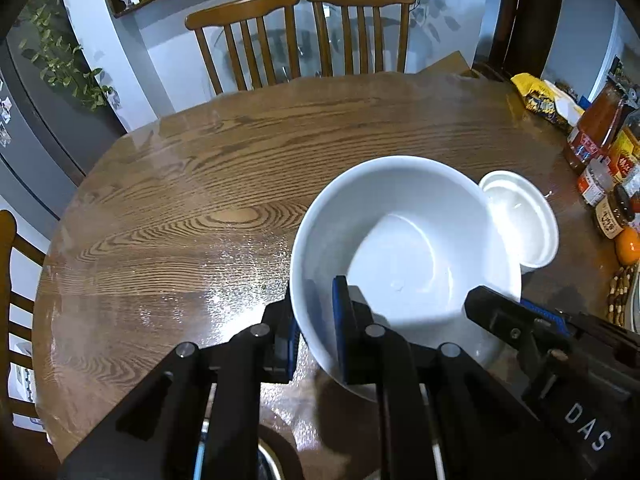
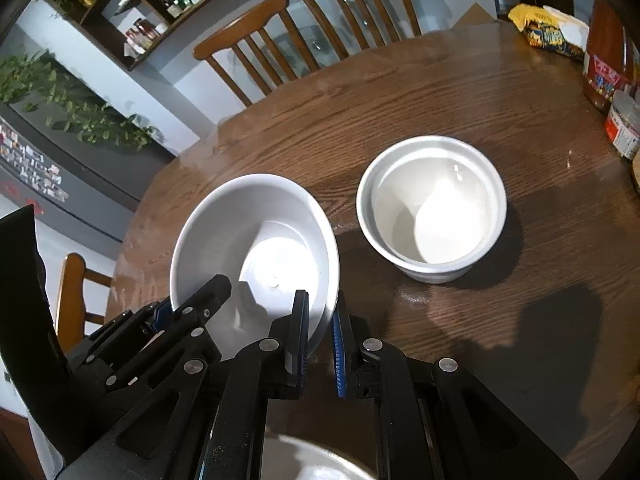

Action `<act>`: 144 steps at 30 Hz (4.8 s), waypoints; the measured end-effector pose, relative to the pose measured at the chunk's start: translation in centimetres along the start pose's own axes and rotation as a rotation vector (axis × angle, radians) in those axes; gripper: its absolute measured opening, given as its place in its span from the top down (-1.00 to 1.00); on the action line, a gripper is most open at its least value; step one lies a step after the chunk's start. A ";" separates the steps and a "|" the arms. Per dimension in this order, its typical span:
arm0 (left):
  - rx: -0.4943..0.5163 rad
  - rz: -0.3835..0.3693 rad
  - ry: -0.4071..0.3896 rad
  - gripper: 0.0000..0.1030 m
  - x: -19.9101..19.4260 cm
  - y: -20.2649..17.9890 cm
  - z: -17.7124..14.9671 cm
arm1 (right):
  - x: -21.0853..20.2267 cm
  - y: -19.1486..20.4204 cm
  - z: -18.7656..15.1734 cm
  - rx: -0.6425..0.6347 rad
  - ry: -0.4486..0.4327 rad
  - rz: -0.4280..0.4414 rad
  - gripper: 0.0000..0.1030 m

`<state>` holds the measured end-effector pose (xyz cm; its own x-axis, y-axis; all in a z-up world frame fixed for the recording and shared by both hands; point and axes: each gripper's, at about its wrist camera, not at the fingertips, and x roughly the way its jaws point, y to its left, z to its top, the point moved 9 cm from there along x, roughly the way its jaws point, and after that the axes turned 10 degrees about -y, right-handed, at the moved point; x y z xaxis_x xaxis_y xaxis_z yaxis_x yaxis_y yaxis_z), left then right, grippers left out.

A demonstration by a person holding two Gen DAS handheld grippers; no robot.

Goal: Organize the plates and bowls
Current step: 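Carry the smaller white bowl over the large white bowl with both grippers, then lower the smaller white bowl into the large white bowl, then open both grippers to release the bowl and pull them back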

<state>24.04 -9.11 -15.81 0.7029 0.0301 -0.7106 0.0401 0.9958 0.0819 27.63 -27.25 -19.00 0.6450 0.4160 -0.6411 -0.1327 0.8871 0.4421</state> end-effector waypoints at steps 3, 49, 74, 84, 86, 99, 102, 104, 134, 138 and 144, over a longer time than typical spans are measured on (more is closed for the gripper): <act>0.002 -0.004 -0.018 0.75 -1.4 -0.1 0.1 | -1.2 0.3 -0.1 -0.016 -0.023 0.005 0.77; 0.034 -0.047 -0.141 0.74 -14.3 -2.0 -5.9 | -13.4 2.0 -7.8 -0.057 -0.138 0.021 0.75; 0.036 -0.078 -0.014 0.72 -11.5 -3.0 -10.4 | -11.4 0.1 -11.2 -0.042 -0.026 -0.022 0.75; 0.016 -0.085 0.090 0.72 -8.9 -2.4 -12.4 | -9.1 -0.2 -12.6 -0.065 0.050 -0.064 0.74; 0.020 -0.086 0.105 0.72 -8.5 -2.6 -12.7 | -8.8 -0.3 -12.8 -0.071 0.060 -0.076 0.74; 0.043 -0.095 0.120 0.72 -7.9 -2.9 -12.9 | -8.2 -0.8 -13.0 -0.067 0.081 -0.104 0.74; 0.046 -0.097 0.118 0.72 -8.0 -2.9 -12.9 | -8.3 -0.8 -13.0 -0.063 0.077 -0.105 0.74; 0.044 -0.099 0.116 0.71 -8.0 -2.9 -12.9 | -8.4 -0.8 -12.9 -0.063 0.073 -0.106 0.74; 0.075 -0.062 0.012 -0.54 -11.2 -2.6 -9.8 | -12.5 -2.3 -9.7 -0.047 -0.048 -0.180 0.15; 0.089 -0.056 0.016 -0.57 -11.5 -3.0 -9.4 | -13.5 -2.5 -8.7 -0.046 -0.070 -0.185 0.15; 0.096 -0.045 0.029 -0.80 -12.0 -3.5 -8.4 | -14.5 -2.6 -7.1 -0.083 -0.080 -0.193 0.15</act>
<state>9.50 -12.21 -13.50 0.6782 -0.0105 -0.7348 0.1400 0.9834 0.1151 13.25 -34.17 -15.29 0.7216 0.2231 -0.6553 -0.0607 0.9634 0.2611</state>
